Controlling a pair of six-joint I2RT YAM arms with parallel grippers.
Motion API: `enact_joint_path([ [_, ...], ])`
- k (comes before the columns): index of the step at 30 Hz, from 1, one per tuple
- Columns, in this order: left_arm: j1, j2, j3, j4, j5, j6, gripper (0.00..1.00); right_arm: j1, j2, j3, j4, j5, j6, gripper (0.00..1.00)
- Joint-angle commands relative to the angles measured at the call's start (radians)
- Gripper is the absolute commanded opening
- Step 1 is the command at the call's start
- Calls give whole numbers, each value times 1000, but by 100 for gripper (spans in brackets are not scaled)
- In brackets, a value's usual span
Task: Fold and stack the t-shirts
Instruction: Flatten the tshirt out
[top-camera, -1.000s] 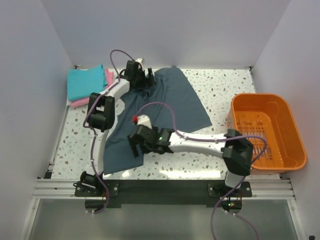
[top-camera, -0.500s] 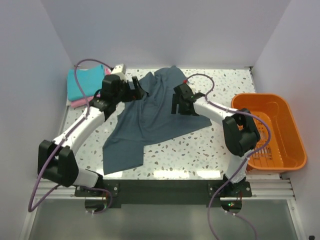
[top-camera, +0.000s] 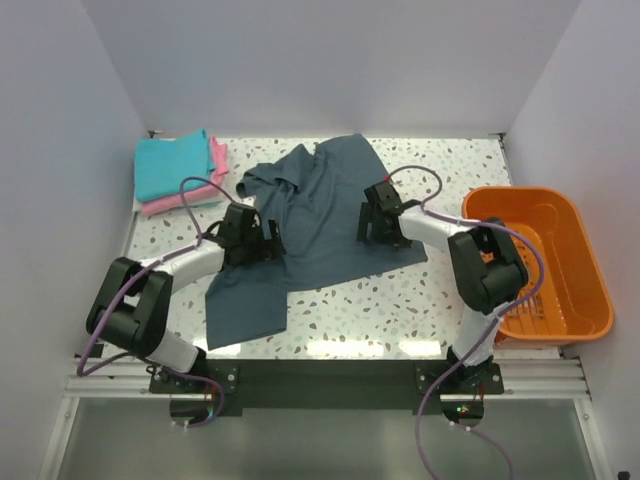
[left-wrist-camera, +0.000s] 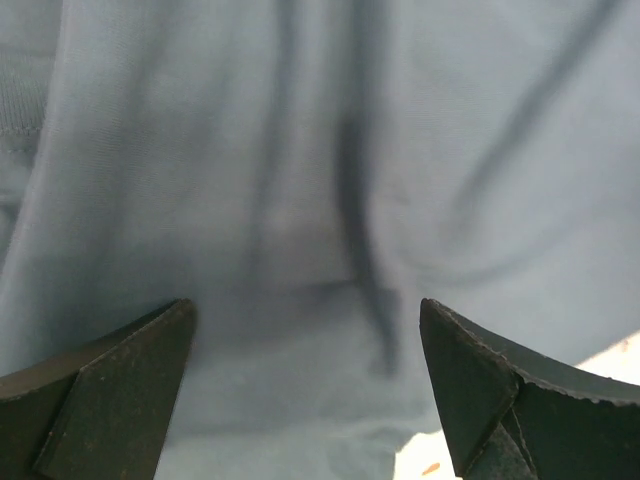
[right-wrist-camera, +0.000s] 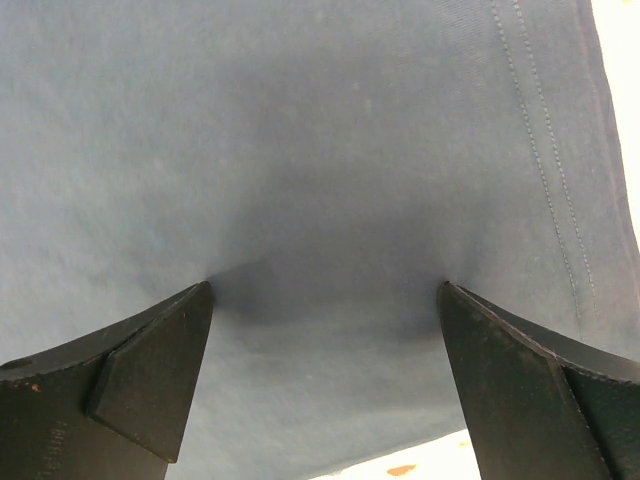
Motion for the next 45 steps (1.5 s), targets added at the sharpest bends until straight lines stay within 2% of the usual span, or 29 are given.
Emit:
enact_joint_path([
  [1, 1, 85, 49, 53, -75, -17, 100, 1, -73, -133, 8, -21, 68, 99],
  [7, 16, 293, 225, 76, -68, 29, 100, 1, -232, -339, 50, -7, 139, 99],
  [13, 62, 467, 493, -17, -36, 79, 100, 3, -280, -259, -36, 45, 102, 99],
  [17, 67, 469, 596, -112, -31, 116, 100, 3, -314, -180, -82, 47, 75, 99],
  [20, 65, 362, 509, -129, -10, 121, 100, 4, -347, -166, -93, 16, 51, 98],
  [23, 65, 167, 400, -164, -43, 95, 100, 4, -419, -215, -91, 11, 76, 99],
  [24, 65, 48, 306, -174, -103, 63, 100, 6, -441, -233, -85, 10, 85, 99],
  [26, 65, -68, 146, -204, -128, 5, 100, 4, -507, -288, -79, 4, 107, 99],
  [27, 65, -164, 98, -220, -138, -34, 100, 4, -525, -307, -76, -5, 108, 99],
  [30, 62, -307, -40, -338, -215, -156, 100, 4, -574, -370, -61, -30, 117, 99],
  [34, 60, -409, -128, -502, -299, -278, 100, 4, -600, -399, -61, -30, 127, 99],
  [42, 59, -456, -272, -505, -249, -354, 99, 1, -597, -420, -47, -21, 133, 98],
  [44, 59, -456, -298, -488, -241, -356, 96, 4, -593, -422, -44, -18, 142, 99],
  [45, 59, -453, -307, -482, -238, -358, 91, 3, -593, -423, -42, -18, 145, 99],
])
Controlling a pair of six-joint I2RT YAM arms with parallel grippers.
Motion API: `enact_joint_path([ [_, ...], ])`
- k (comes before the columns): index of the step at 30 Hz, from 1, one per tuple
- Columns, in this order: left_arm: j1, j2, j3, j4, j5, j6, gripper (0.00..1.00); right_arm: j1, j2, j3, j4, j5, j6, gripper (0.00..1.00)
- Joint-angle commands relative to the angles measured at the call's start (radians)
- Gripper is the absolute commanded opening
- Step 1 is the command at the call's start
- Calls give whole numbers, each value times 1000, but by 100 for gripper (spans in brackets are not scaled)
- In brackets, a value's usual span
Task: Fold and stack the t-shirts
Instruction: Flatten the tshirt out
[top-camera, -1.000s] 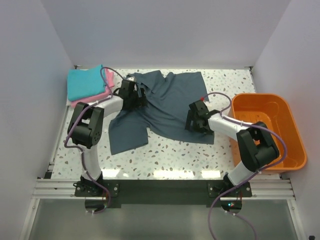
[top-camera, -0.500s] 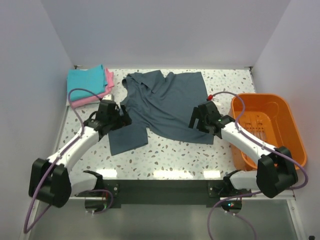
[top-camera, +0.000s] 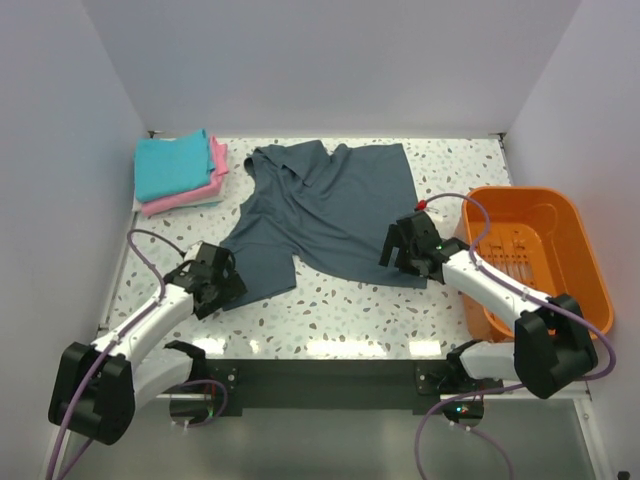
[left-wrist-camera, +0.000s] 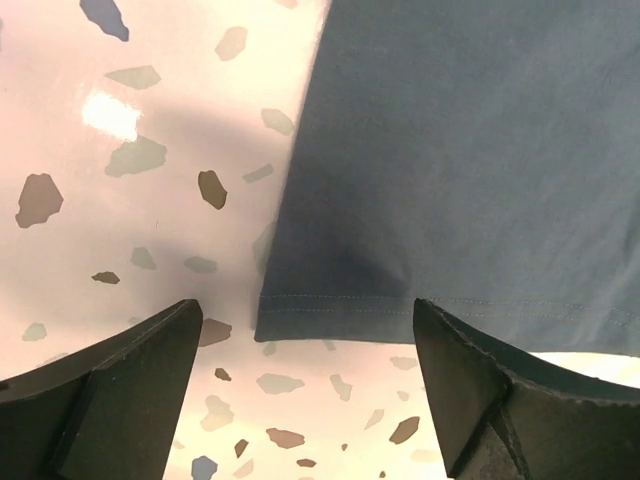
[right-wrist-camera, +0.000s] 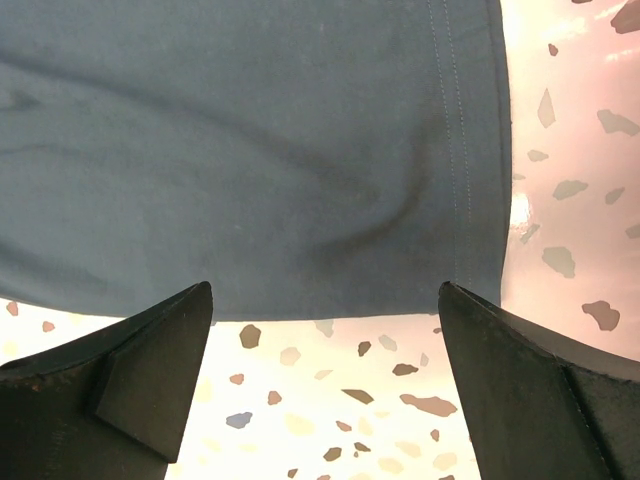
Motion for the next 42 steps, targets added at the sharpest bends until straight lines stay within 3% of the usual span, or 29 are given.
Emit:
enact_joint_path([
  [1, -1, 1, -54, 30, 22, -49, 87, -1, -15, -9, 17, 5, 36, 99],
  [8, -5, 42, -97, 135, 102, -34, 50, -1, -26, -15, -6, 37, 48, 99],
  [11, -7, 44, -97, 140, 100, -34, 19, -1, -35, -16, -36, 64, 60, 99],
  [12, -7, 33, -97, 140, 97, -36, 0, -1, -38, -21, -45, 69, 68, 99],
  [19, -7, -56, -55, 152, 59, -2, 0, -1, -98, -41, -160, 155, 152, 98],
  [24, -5, -102, -18, 101, -85, -13, 0, -1, -113, -67, -165, 239, 204, 98],
  [28, 25, -61, -2, 81, -110, -31, 0, -1, -84, -72, -125, 252, 212, 86],
  [36, 47, 21, -9, 113, -87, -19, 0, 0, 2, -99, -64, 275, 233, 76],
  [42, 53, 8, -21, 94, -113, -19, 0, -1, 74, -115, 2, 262, 235, 64],
])
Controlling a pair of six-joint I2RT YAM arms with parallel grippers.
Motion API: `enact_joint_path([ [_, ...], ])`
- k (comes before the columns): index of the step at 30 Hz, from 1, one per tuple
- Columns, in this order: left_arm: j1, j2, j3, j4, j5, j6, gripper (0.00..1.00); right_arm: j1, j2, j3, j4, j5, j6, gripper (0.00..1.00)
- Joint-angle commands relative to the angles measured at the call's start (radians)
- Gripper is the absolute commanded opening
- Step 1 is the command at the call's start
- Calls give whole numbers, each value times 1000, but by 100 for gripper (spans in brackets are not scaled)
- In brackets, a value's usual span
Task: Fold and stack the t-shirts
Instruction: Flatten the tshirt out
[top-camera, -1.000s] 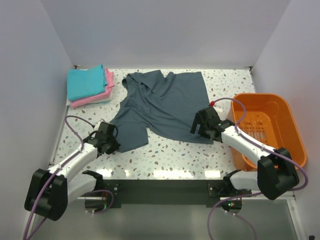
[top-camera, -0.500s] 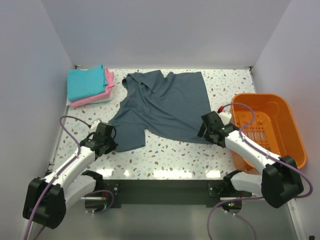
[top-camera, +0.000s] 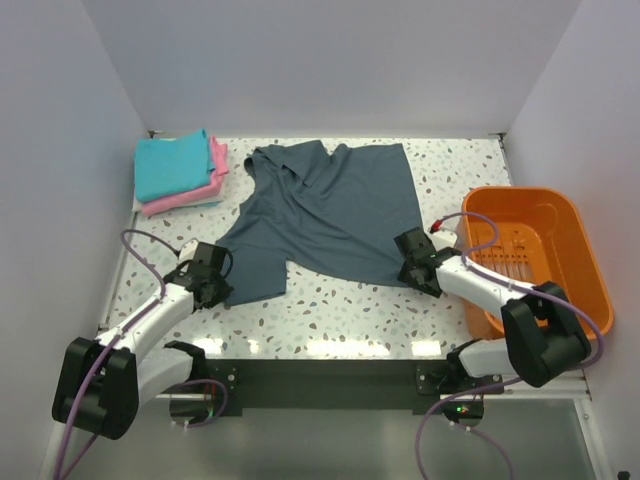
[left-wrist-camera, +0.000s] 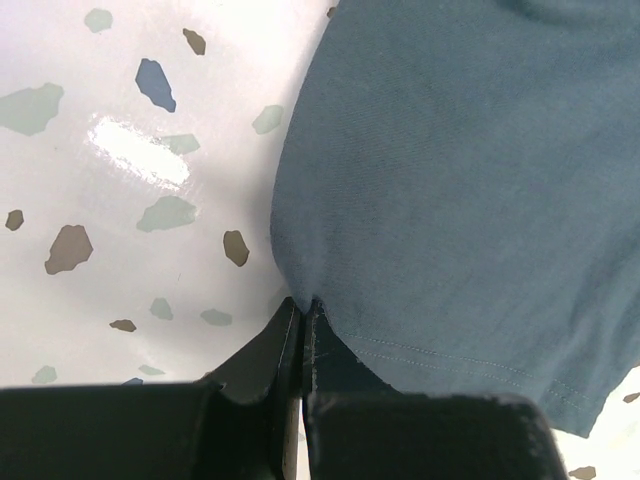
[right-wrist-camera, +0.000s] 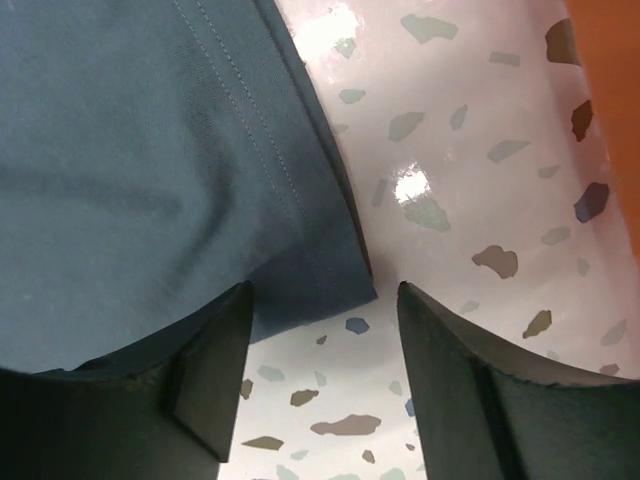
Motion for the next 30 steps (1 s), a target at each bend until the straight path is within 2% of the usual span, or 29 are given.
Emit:
enact_joint_path([
  [1, 11, -18, 6, -9, -37, -5, 0, -1, 29, -13, 72, 38, 32, 62],
  [5, 12, -37, 8, -15, -36, -5, 0, -3, 63, -24, 107, 12, 32, 54],
  [6, 12, -41, 11, -18, -37, -5, 0, -3, 67, -35, 115, -6, 34, 46],
  [9, 14, -54, 17, -24, -28, 1, 0, -3, 64, -61, 158, -20, 34, 38],
  [11, 14, -64, 26, -29, -27, 2, 0, -3, 63, -68, 172, -14, 32, 23],
  [12, 12, -69, 31, -30, -24, 7, 0, -3, 64, -68, 172, -9, 31, 9],
  [14, 12, -89, 54, -30, 8, 27, 0, -3, 48, -59, 169, -9, 17, 0],
  [16, 14, -103, 98, -19, 36, 63, 0, -4, 19, -36, 153, 9, -5, 0],
  [20, 14, -155, 235, -50, 20, 90, 0, -1, -164, 80, 32, 93, -89, 0],
  [26, 12, -225, 560, -56, 6, 153, 0, -3, -429, 319, -62, 163, -259, 0],
  [30, 12, -238, 842, -39, 9, 197, 0, -4, -518, 523, -111, 161, -337, 0],
])
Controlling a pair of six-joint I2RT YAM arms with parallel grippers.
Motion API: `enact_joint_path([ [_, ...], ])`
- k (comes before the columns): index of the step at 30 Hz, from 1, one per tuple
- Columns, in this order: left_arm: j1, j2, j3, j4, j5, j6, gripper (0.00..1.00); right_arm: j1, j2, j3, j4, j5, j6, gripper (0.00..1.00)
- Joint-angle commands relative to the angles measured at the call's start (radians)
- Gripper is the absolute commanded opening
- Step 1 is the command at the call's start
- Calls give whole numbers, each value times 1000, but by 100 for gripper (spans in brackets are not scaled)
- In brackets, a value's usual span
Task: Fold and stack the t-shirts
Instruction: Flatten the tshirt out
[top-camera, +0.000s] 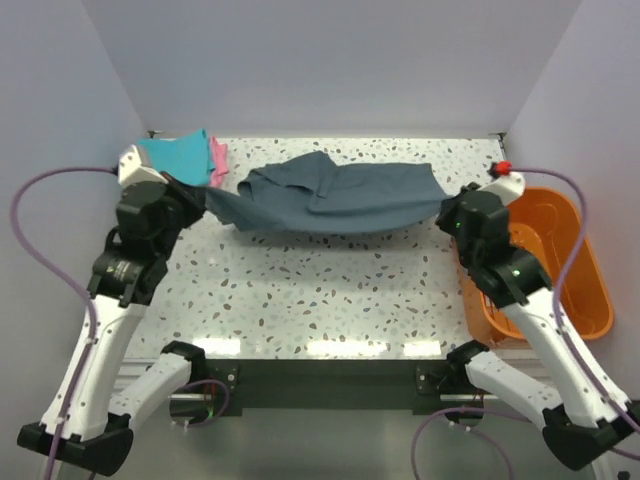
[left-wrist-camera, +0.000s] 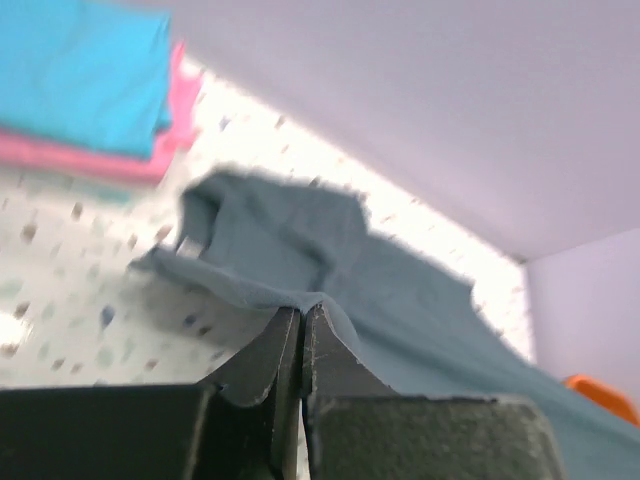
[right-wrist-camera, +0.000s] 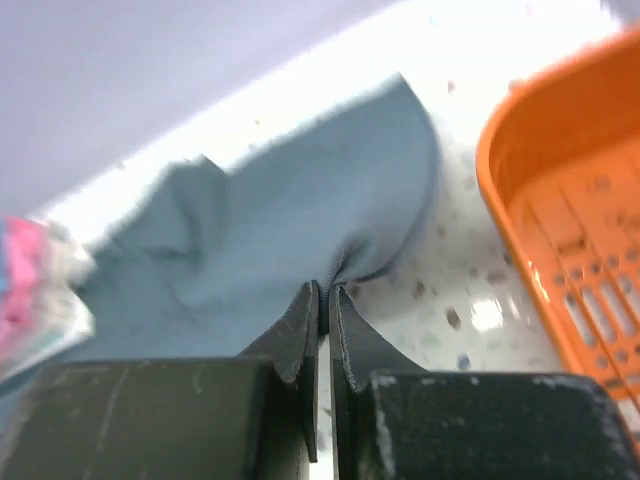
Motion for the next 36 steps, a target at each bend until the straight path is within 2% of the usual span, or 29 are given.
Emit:
enact_joint_path([
  [1, 8, -29, 227, 38, -17, 90, 0, -3, -82, 187, -82, 49, -121, 0],
  [6, 8, -4, 565, 9, -38, 170, 0, -3, -127, 458, -133, -55, -184, 0],
  [11, 7, -4, 764, 58, -6, 266, 0, -3, -154, 671, -196, -176, -210, 0],
  [12, 7, 2, 858, 47, -9, 279, 0, -3, -156, 699, -205, -196, -213, 0],
  [15, 7, 28, 1014, 29, -10, 338, 0, -3, -157, 799, -259, -258, -213, 0],
  [18, 7, 37, 1073, 35, -1, 368, 0, -1, -186, 828, -273, -321, -213, 0],
  [23, 5, 50, 1053, 64, -53, 401, 0, -3, -211, 804, -277, -344, -203, 0],
  [26, 1, 69, 956, 125, -61, 446, 0, -3, -203, 729, -274, -324, -201, 0],
  [28, 1, 111, 866, 146, -93, 472, 0, -1, -193, 669, -247, -287, -200, 0],
  [32, 1, 206, 616, 321, -73, 562, 0, -3, -133, 476, -182, -180, -198, 0],
  [36, 16, 409, 464, 444, -50, 624, 0, -1, 28, 330, -94, -45, -201, 0],
])
